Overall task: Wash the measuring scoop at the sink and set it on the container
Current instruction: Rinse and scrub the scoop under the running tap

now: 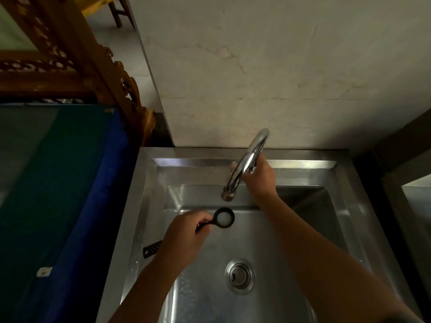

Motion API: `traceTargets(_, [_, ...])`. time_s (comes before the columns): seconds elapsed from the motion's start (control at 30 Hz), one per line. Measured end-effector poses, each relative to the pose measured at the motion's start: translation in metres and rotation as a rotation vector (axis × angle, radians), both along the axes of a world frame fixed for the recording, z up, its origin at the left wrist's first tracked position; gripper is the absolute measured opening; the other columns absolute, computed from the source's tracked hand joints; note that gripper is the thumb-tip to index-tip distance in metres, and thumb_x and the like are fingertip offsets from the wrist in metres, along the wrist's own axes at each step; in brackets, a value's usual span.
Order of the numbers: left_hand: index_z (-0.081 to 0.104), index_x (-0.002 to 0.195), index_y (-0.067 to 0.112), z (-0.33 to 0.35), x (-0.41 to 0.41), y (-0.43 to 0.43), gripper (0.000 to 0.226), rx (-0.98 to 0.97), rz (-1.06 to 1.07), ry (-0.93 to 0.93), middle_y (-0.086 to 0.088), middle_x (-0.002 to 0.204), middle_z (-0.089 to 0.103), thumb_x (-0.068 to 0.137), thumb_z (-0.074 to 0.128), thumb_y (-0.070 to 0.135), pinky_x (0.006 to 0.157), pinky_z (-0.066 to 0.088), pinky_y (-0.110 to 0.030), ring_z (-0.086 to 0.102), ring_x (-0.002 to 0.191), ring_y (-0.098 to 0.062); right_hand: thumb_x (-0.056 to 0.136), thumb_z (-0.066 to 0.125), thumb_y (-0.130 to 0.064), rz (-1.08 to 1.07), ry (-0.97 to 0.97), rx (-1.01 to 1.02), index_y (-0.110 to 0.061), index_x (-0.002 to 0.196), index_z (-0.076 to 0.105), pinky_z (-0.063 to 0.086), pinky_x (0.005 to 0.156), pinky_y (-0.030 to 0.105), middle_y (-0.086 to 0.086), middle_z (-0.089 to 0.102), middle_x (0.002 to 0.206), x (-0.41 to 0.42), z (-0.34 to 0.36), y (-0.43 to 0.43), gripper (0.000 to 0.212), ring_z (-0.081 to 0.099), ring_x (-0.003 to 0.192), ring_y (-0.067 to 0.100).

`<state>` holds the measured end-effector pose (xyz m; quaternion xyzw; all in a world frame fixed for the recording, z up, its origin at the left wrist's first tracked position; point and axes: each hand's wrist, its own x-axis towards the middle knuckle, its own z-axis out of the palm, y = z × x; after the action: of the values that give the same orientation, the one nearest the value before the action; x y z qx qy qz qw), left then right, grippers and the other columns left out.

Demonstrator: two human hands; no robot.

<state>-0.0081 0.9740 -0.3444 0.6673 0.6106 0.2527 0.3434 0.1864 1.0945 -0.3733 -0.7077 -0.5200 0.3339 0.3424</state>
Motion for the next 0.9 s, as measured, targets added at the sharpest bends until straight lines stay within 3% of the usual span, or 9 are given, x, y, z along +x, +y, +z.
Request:
traceTargets(0.17, [0.075, 0.095, 0.013, 0.000, -0.006, 0.002, 0.013, 0.010, 0.011, 0.003, 0.002, 0.086, 0.075, 0.084, 0.070, 0.011, 0.075, 0.056, -0.035, 0.068, 0.078, -0.010, 0.081, 0.077, -0.031, -0.055, 0.118, 0.003, -0.034, 0.099, 0.051, 0.059, 0.083, 0.042, 0.000, 0.068, 0.101, -0.002, -0.003, 0.003, 0.031, 0.069, 0.092, 0.016])
traceTargets(0.23, [0.075, 0.097, 0.014, -0.001, -0.007, 0.002, 0.013, 0.011, 0.021, -0.008, 0.003, 0.087, 0.075, 0.084, 0.070, 0.012, 0.076, 0.056, -0.035, 0.067, 0.078, -0.009, 0.082, 0.076, -0.027, -0.079, 0.153, 0.005, -0.039, 0.086, 0.050, 0.061, 0.078, 0.040, -0.001, 0.070, 0.094, -0.003, -0.003, 0.004, 0.029, 0.071, 0.085, 0.012])
traceTargets(0.37, [0.075, 0.099, 0.016, -0.004, -0.007, 0.003, 0.015, 0.011, 0.021, -0.007, 0.003, 0.089, 0.076, 0.085, 0.070, 0.014, 0.077, 0.057, -0.036, 0.069, 0.081, -0.009, 0.083, 0.075, -0.028, -0.098, 0.148, 0.009, -0.037, 0.081, 0.050, 0.060, 0.066, 0.027, -0.004, 0.070, 0.084, -0.003, -0.003, 0.009, 0.027, 0.069, 0.069, -0.001])
traceTargets(0.53, [0.074, 0.096, 0.015, -0.005, -0.003, 0.009, 0.012, 0.038, -0.003, -0.002, 0.003, 0.084, 0.075, 0.084, 0.070, 0.013, 0.073, 0.057, -0.038, 0.068, 0.076, -0.009, 0.084, 0.075, -0.022, -0.144, 0.221, -0.015, -0.032, 0.082, 0.053, 0.063, 0.071, 0.033, 0.001, 0.073, 0.087, -0.005, -0.009, 0.015, 0.024, 0.073, 0.073, 0.005])
traceTargets(0.67, [0.074, 0.095, 0.015, -0.007, -0.001, 0.013, 0.011, 0.043, -0.012, 0.007, 0.003, 0.082, 0.074, 0.084, 0.069, 0.013, 0.072, 0.058, -0.038, 0.068, 0.075, -0.010, 0.083, 0.076, -0.022, -0.178, 0.227, -0.028, -0.032, 0.079, 0.055, 0.063, 0.071, 0.034, -0.003, 0.072, 0.077, -0.007, -0.014, 0.020, 0.023, 0.070, 0.066, -0.004])
traceTargets(0.9, [0.073, 0.092, 0.017, -0.013, -0.004, 0.016, 0.009, 0.034, -0.013, 0.004, 0.006, 0.079, 0.072, 0.085, 0.069, 0.013, 0.071, 0.057, -0.037, 0.066, 0.073, -0.006, 0.081, 0.078, -0.020, -0.265, 0.330, -0.048, -0.019, 0.084, 0.064, 0.062, 0.077, 0.043, 0.003, 0.074, 0.082, -0.011, -0.025, 0.027, 0.015, 0.073, 0.077, 0.015])
